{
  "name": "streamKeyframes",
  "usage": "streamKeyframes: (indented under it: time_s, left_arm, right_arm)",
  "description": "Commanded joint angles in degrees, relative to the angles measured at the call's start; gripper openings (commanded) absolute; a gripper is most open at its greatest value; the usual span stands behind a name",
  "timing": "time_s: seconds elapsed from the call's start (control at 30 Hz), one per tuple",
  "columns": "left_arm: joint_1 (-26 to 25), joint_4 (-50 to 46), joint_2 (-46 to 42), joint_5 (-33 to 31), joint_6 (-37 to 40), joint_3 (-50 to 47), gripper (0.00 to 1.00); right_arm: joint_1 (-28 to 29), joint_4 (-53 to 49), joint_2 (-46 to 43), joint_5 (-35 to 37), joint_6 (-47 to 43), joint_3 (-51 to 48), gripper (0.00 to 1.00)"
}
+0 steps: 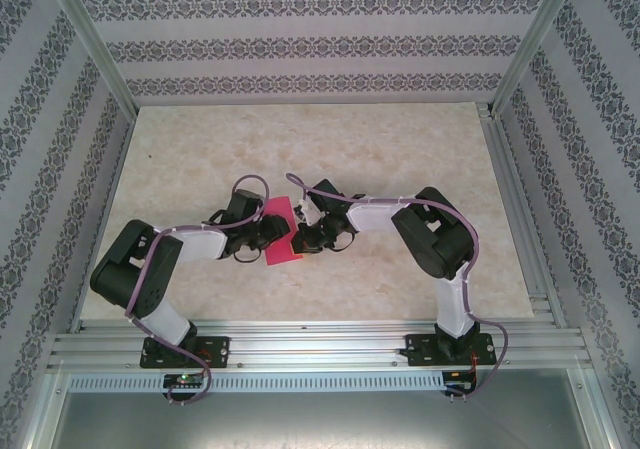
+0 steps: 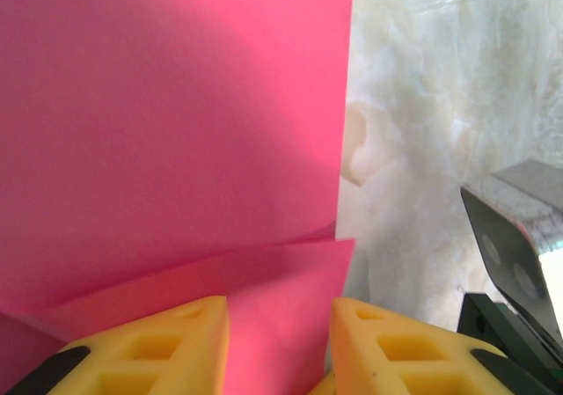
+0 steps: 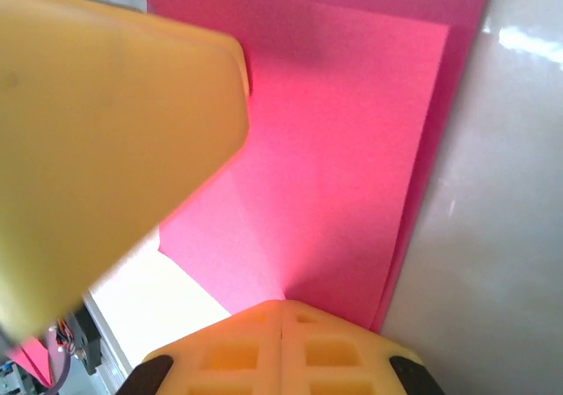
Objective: Fold a paper plane with a square sheet of paper (pick it up from the middle)
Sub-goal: Fold the triangle a second time at the center of the table.
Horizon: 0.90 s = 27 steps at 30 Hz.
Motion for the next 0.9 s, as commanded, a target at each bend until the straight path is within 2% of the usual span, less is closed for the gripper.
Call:
streamKeyframes:
  time_s: [0.0,0.1,0.23,0.4,0.53,0.87]
  left_arm:
    - [3.03,-3.51,1.72,-4.40,3.63,2.72,0.38]
    - [4.18,-2.46,2.89,-2.34,3.21,3.90,0.39]
    - [4.80,-3.98,3.65,-3.23,3.77,3.99,0.39]
    - [5.17,-1.46,4.22,-1.66,3.78,3.12,0.39]
    - [5.15,-4.08,4.04,-2.59,6.22,4.70,0.38]
    - [5.16,-1.46,4.53,-0.98,6.07,2.52,0.38]
  right_arm:
    - [-0.55,-5.07,1.40,4.20,-1.00,-1.60,0.00]
    - [-0.59,-5.08,1.63,4.38,-1.02,-1.47,0.00]
    - [-0.61,-5.17,1.50,4.52,-0.76,-1.22,0.00]
    - [-0.64,-5.08,0.65,4.19,-0.51,-0.40,0.00]
    - [-0.64,-4.86,-0.23,3.56,0.44,0.50,0.01]
    - [0.71,-4.31,-2.10,3.55,4.30,7.55,0.04]
